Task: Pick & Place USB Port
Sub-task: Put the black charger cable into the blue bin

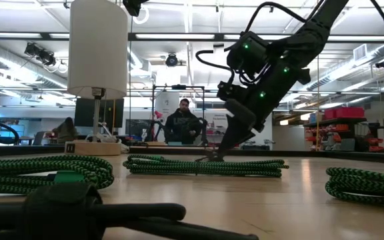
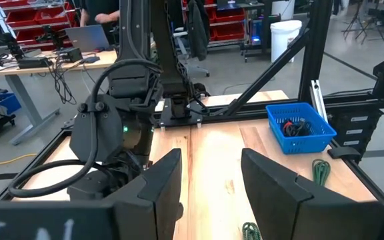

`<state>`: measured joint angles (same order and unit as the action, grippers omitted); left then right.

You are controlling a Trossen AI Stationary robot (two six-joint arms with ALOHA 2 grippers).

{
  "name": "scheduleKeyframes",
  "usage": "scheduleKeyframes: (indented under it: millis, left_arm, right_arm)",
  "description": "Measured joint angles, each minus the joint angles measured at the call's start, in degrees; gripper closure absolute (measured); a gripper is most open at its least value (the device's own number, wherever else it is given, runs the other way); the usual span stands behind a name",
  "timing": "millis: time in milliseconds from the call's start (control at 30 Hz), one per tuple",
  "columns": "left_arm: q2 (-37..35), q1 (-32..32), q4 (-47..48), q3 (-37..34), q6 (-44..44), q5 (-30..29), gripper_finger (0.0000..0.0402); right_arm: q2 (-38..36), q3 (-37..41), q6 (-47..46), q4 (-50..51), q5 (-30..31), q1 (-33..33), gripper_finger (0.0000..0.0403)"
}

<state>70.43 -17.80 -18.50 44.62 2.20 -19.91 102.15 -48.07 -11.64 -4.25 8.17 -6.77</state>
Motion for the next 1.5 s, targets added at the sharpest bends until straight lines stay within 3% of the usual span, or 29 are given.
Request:
scheduleKeyframes:
  millis: [100,333,567,767,967,1167,1333,1500]
  left_arm:
    - [0.0,0.0,0.0,0.0,0.01,0.0,0.0239]
    - [0.0,0.0,-0.02,0.0,0.0,0.0,0.0239]
    - [0.0,0.0,0.0,0.0,0.0,-0.01,0.0239]
    - [0.0,0.0,0.09,0.0,-0.02,0.01,0.0239]
    - [0.0,0.0,0.43,0.0,-0.04,-0.01,0.0239]
    - [0.0,0.0,0.43,0.0,-0.06,-0.01,0.0239]
    - [0.0,0.0,0.43,0.0,-0.09,0.01,0.0239]
    - [0.0,0.0,0.43,0.0,-0.11,0.01,0.0239]
  right_arm:
    - [0.0,-0.02,0.19,-0.15,-0.24,-0.02,0.039]
    - [-0.62,-0.02,1.11,-0.28,-0.24,-0.01,0.04]
    - [-6.61,-0.02,1.15,1.13,-1.45,0.78,0.0401]
    - [-15.18,-0.04,1.65,12.46,-4.64,3.7,0.0402]
    - [-26.32,-0.04,-1.65,24.24,-5.69,9.89,0.0403]
    - [-35.67,-0.04,-10.66,33.71,-5.69,18.82,0.0403]
    - [-39.59,-0.04,-21.47,41.3,-5.69,26.6,0.0403]
    - [-40.38,-0.04,-31.98,42.32,-6.26,34.68,0.0403]
